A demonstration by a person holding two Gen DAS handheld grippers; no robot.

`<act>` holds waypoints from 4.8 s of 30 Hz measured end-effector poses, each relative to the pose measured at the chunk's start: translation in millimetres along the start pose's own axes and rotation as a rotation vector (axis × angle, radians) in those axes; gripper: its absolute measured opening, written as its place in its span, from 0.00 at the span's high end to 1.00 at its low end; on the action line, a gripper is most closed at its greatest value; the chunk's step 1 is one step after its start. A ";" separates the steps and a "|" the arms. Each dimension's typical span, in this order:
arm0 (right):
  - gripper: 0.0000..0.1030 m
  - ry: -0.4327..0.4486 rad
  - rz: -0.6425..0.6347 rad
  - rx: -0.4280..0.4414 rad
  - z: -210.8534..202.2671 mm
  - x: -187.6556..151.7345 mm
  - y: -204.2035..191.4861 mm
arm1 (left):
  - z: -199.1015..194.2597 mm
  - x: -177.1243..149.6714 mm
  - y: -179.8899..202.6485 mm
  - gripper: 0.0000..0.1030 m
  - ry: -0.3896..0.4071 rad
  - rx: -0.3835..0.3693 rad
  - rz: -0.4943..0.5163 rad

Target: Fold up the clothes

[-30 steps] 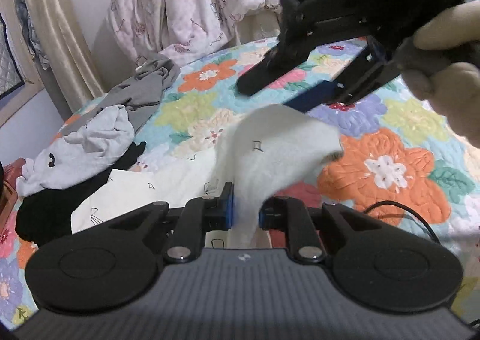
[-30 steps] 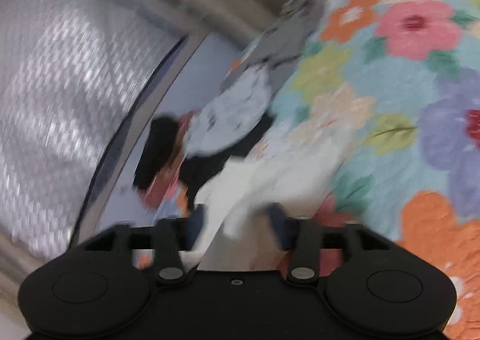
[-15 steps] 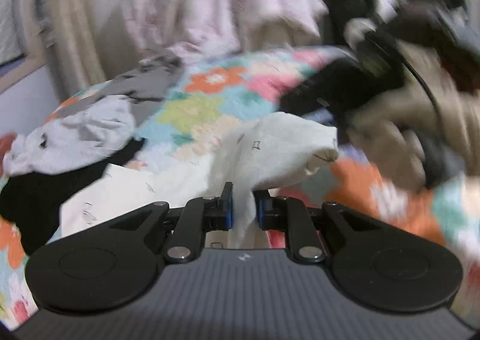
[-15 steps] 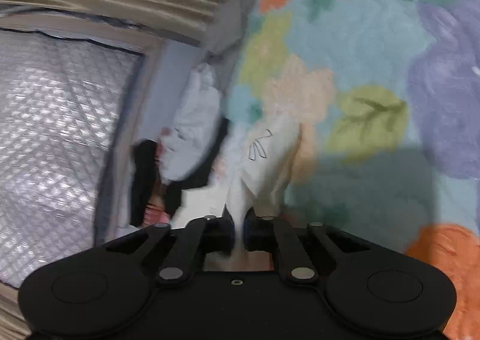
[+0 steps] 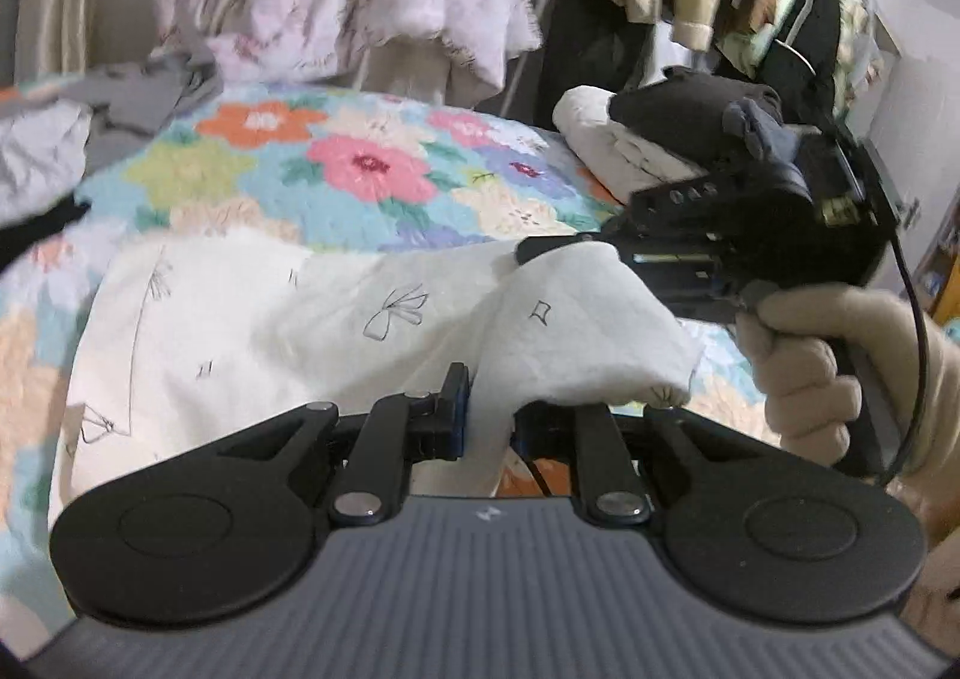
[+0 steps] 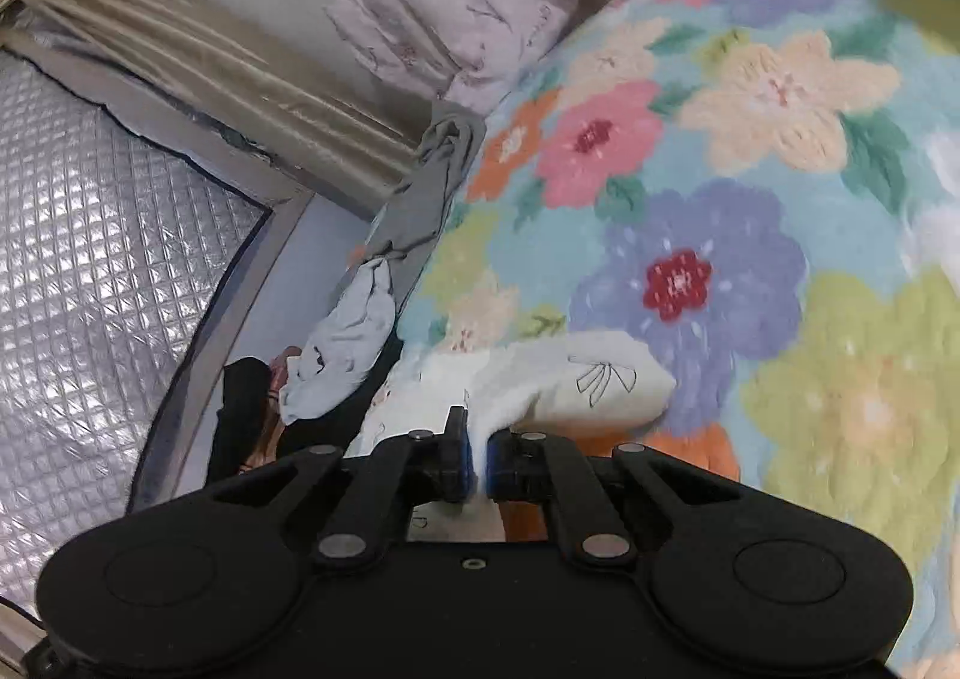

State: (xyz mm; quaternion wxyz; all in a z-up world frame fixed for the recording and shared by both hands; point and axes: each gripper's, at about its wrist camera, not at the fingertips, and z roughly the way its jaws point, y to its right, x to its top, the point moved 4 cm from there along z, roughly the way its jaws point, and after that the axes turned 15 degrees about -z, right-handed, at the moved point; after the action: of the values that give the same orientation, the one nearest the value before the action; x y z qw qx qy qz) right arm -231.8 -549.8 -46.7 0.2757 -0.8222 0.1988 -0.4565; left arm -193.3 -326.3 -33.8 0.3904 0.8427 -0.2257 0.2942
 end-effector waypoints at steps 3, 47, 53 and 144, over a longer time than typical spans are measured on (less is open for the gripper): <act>0.92 -0.003 -0.076 -0.003 10.8 7.5 -18.0 | -10.4 6.2 -19.6 0.86 0.023 0.013 -0.114; 0.50 -0.361 -0.500 -0.009 82.9 -100.3 -98.5 | -45.4 -4.2 -138.8 0.55 0.109 0.644 -0.280; 0.50 -0.236 -0.464 -0.029 62.1 -52.5 -85.0 | -69.7 4.7 -124.8 0.55 0.200 0.665 -0.260; 0.81 0.167 -0.199 0.095 -95.1 32.4 -69.5 | -18.5 97.9 42.6 0.67 -0.015 -0.217 -0.225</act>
State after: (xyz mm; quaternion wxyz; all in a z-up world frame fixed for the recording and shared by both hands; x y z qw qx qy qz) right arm -292.1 -541.0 59.3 0.2501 -0.7830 0.1166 -0.5574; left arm -154.2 -351.7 64.0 0.5081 0.8176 -0.1635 0.2162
